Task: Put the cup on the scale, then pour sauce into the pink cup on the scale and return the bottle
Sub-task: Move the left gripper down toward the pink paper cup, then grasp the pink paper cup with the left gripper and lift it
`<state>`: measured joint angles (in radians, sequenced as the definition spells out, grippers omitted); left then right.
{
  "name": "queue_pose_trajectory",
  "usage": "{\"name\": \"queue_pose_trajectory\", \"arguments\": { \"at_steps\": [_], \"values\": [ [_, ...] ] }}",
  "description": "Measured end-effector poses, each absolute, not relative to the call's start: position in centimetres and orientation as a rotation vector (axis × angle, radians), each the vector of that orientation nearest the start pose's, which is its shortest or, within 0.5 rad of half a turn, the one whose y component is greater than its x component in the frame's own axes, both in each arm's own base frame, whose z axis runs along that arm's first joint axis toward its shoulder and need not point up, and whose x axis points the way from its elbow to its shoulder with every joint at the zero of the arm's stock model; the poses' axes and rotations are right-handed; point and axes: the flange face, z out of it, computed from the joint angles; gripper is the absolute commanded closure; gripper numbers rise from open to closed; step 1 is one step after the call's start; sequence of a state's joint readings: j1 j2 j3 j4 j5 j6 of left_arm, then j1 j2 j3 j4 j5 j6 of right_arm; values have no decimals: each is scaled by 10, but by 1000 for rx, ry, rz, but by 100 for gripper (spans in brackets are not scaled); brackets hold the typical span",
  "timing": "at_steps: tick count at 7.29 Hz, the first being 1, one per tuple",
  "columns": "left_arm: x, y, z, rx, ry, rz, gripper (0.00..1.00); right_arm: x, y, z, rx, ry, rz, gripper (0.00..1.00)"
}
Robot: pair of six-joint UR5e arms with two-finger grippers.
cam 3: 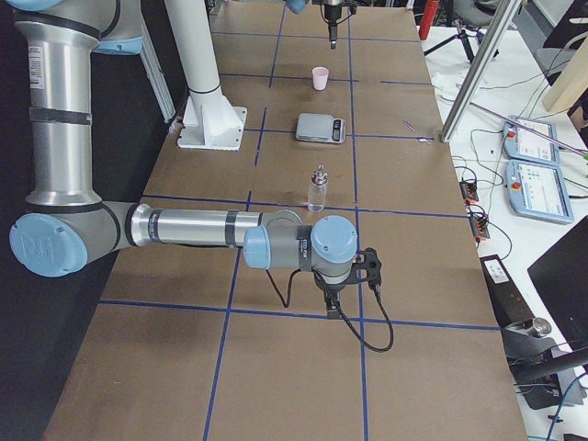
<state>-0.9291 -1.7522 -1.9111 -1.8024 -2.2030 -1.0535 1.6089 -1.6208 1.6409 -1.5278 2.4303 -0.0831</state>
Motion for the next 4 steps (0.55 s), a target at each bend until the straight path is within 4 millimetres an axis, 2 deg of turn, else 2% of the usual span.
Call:
{"name": "queue_pose_trajectory", "arguments": {
  "at_steps": [2, 4],
  "values": [
    [298, -460, 388, -20, 931, -182, 0, 75, -473, 635, 116, -854, -72, 0],
    [319, -454, 398, -52, 915, -183, 0, 75, -474, 632, 125, -854, -76, 0]
  ]
}}
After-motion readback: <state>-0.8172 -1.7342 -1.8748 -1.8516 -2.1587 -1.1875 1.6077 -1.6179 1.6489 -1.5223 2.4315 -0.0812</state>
